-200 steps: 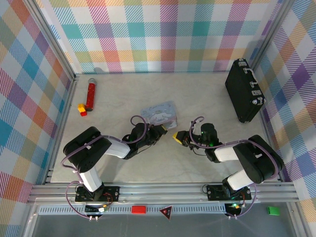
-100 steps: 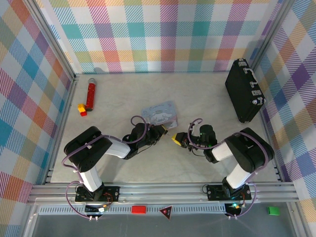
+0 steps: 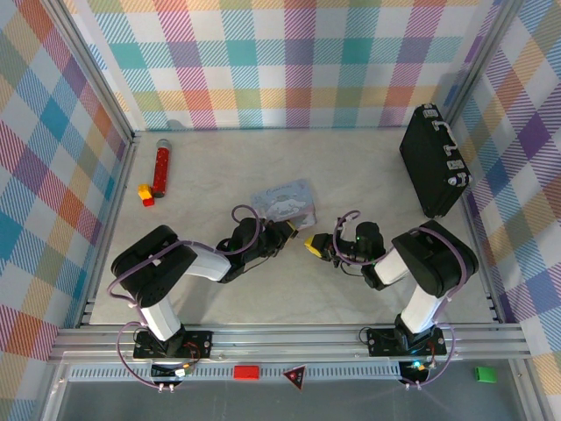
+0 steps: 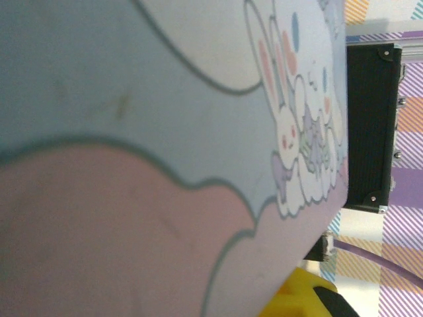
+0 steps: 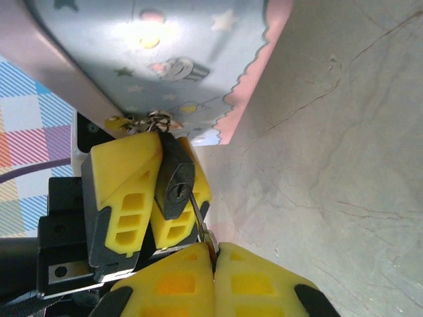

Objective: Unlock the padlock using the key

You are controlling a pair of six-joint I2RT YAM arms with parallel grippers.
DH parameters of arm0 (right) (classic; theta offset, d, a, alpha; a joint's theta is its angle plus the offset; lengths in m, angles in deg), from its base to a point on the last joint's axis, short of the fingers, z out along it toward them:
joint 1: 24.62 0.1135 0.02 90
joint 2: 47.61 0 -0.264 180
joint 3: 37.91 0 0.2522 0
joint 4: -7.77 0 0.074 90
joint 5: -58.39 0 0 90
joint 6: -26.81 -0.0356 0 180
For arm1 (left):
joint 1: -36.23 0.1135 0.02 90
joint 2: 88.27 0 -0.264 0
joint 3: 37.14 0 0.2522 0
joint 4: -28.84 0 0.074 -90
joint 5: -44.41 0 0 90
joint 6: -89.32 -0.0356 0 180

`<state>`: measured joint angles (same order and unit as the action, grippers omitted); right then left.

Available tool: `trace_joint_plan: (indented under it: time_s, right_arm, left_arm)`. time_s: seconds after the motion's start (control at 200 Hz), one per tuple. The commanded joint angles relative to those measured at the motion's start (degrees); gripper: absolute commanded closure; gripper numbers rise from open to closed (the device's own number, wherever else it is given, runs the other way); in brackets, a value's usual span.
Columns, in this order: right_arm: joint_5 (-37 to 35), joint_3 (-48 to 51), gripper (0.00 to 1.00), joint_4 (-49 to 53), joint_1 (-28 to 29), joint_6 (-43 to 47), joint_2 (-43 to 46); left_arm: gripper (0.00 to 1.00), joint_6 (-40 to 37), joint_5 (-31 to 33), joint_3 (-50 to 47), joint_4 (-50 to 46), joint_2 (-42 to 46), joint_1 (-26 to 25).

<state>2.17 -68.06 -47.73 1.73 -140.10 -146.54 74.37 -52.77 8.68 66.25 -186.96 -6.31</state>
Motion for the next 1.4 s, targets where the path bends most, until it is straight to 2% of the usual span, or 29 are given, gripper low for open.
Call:
trace_joint_plan:
  time_s: [0.0, 0.13, 1.395]
  right_arm:
    - [1.9, 0.4, 1.00, -6.3, -0.8, -2.5, -2.5]
    - [1.9, 0.7, 1.00, -11.3, -1.3, -4.9, -5.0]
    - [4.3, 0.6, 1.00, -6.9, -1.5, -2.8, 0.2]
  left_arm:
    - [0.95, 1.4, -1.7, 0.1, 3.4, 2.3, 0.1]
    - [0.95, 1.6, -1.6, 0.1, 3.8, 2.1, 0.1]
    - [0.95, 2.0, -1.7, 0.6, 6.1, 0.4, 0.1]
